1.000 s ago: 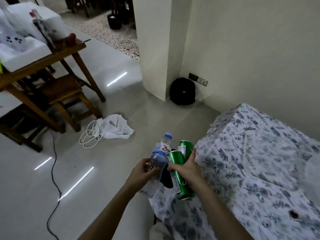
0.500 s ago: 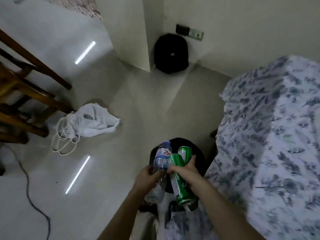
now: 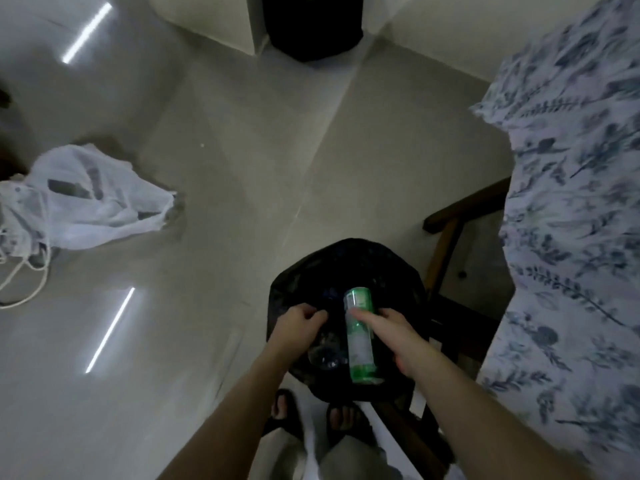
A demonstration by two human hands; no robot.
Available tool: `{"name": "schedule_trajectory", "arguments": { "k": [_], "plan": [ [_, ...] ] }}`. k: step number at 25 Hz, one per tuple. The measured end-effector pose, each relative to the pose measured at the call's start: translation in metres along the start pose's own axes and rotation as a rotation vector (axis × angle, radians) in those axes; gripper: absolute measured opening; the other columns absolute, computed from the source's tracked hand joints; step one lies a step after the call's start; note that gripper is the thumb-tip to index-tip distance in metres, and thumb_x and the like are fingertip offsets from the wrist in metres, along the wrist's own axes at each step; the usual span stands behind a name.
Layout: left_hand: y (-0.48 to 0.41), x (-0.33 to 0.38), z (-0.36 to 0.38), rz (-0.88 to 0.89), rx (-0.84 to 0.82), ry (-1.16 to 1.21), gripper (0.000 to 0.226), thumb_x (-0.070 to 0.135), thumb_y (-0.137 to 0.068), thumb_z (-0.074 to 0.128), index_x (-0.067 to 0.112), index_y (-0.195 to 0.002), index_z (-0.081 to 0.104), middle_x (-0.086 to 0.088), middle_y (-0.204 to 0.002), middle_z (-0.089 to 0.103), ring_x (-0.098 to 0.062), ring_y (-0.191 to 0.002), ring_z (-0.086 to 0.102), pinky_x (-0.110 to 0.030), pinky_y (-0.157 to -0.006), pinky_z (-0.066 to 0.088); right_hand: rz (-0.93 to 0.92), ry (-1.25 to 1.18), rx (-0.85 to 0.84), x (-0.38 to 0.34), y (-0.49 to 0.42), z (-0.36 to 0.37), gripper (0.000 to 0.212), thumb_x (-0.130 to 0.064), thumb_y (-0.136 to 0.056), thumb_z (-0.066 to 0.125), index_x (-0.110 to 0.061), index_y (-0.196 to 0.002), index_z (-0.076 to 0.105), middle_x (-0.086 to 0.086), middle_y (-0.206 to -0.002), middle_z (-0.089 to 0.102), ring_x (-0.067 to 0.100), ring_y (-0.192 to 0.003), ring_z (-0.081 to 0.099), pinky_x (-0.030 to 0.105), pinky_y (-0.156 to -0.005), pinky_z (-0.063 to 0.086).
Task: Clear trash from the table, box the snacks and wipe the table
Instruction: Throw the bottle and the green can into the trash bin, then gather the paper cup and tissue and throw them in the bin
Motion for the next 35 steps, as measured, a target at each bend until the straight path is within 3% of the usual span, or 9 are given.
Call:
{"name": "schedule_trajectory", "arguments": {
  "k": [4,9,14,19,21,24,27,30,35],
  "plan": [
    [0.008,0.0,-0.002,0.083,0.022,-0.135,0.023,0.016,-0.094,0.046,0.012,-0.104,0.066,-0.01,-0.099,0.072,-0.026,-0.089,0.067,-0.037,-0.082,0.053,-0.174,0.323,0.161,0.004,0.005,-0.005,0.038,-0.022,-0.095,0.053,-0.01,-0.131,0.047,0.009,-0.12,0.056,0.017,-0.089,0.05,0.029,-0.074,0.043],
    [0.072,0.05,-0.039,0.224,0.028,-0.341,0.02,0.016,-0.094,0.043,0.013,-0.098,0.063,-0.011,-0.097,0.071,-0.024,-0.08,0.062,-0.031,-0.07,0.046,-0.349,0.572,0.134,-0.024,0.078,-0.01,0.031,-0.026,-0.094,0.052,-0.014,-0.123,0.05,0.007,-0.115,0.057,0.017,-0.087,0.053,0.031,-0.072,0.046],
    [0.174,0.155,-0.081,0.441,0.058,-0.572,0.026,0.016,-0.095,0.042,0.003,-0.105,0.062,-0.015,-0.104,0.068,-0.031,-0.094,0.063,-0.035,-0.08,0.047,-0.481,0.517,0.236,-0.07,0.207,-0.048,0.037,-0.029,-0.091,0.055,-0.013,-0.125,0.052,0.008,-0.123,0.058,0.025,-0.109,0.057,0.031,-0.084,0.045],
    [0.306,0.267,-0.079,0.667,0.098,-0.746,0.028,0.015,-0.095,0.042,0.0,-0.112,0.059,-0.02,-0.115,0.063,-0.034,-0.107,0.058,-0.037,-0.088,0.042,-0.609,0.232,0.354,-0.061,0.356,-0.1,0.025,-0.02,-0.092,0.054,-0.009,-0.114,0.059,0.011,-0.105,0.064,0.026,-0.099,0.059,0.027,-0.077,0.043],
    [0.346,0.293,-0.06,0.733,0.068,-0.756,0.025,0.014,-0.093,0.046,0.001,-0.106,0.062,-0.019,-0.11,0.065,-0.034,-0.102,0.06,-0.038,-0.086,0.043,-0.676,0.096,0.411,-0.039,0.404,-0.126,0.024,-0.016,-0.091,0.057,-0.01,-0.114,0.061,0.009,-0.105,0.068,0.022,-0.098,0.062,0.021,-0.073,0.04],
    [0.401,0.311,-0.013,0.813,-0.06,-0.78,0.009,0.014,-0.091,0.05,0.012,-0.086,0.057,-0.014,-0.089,0.063,-0.029,-0.086,0.061,-0.036,-0.075,0.046,-0.679,0.012,0.504,0.018,0.456,-0.182,0.024,-0.019,-0.09,0.06,-0.012,-0.114,0.062,0.01,-0.1,0.069,0.024,-0.094,0.064,0.028,-0.079,0.045],
    [0.44,0.319,0.048,0.879,-0.186,-0.895,0.014,0.018,-0.092,0.05,0.017,-0.077,0.048,-0.011,-0.079,0.061,-0.032,-0.08,0.061,-0.04,-0.073,0.047,-0.596,-0.042,0.597,0.093,0.485,-0.245,0.025,-0.017,-0.091,0.059,-0.009,-0.114,0.06,0.014,-0.098,0.069,0.028,-0.082,0.062,0.028,-0.068,0.042],
    [0.476,0.323,0.109,0.941,-0.241,-0.978,0.016,0.019,-0.096,0.044,0.013,-0.083,0.051,-0.01,-0.073,0.056,-0.029,-0.069,0.051,-0.037,-0.069,0.041,-0.511,-0.132,0.676,0.165,0.51,-0.295,0.025,-0.02,-0.091,0.058,-0.012,-0.115,0.06,0.014,-0.097,0.068,0.021,-0.07,0.056,0.029,-0.062,0.041],
    [0.543,0.322,0.236,1.028,-0.314,-1.018,0.02,0.022,-0.098,0.044,0.007,-0.1,0.058,-0.018,-0.094,0.063,-0.033,-0.078,0.056,-0.043,-0.073,0.047,-0.485,-0.203,0.786,0.293,0.544,-0.372,0.024,-0.021,-0.09,0.056,-0.014,-0.113,0.06,0.013,-0.093,0.07,0.025,-0.071,0.06,0.032,-0.062,0.046]
  ]
}}
Point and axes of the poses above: each hand's wrist, its own y-axis away from the middle knuckle, its own z-axis out of the palm, x = y × z, the point moved 2 cm from there along -y, towards the middle knuckle
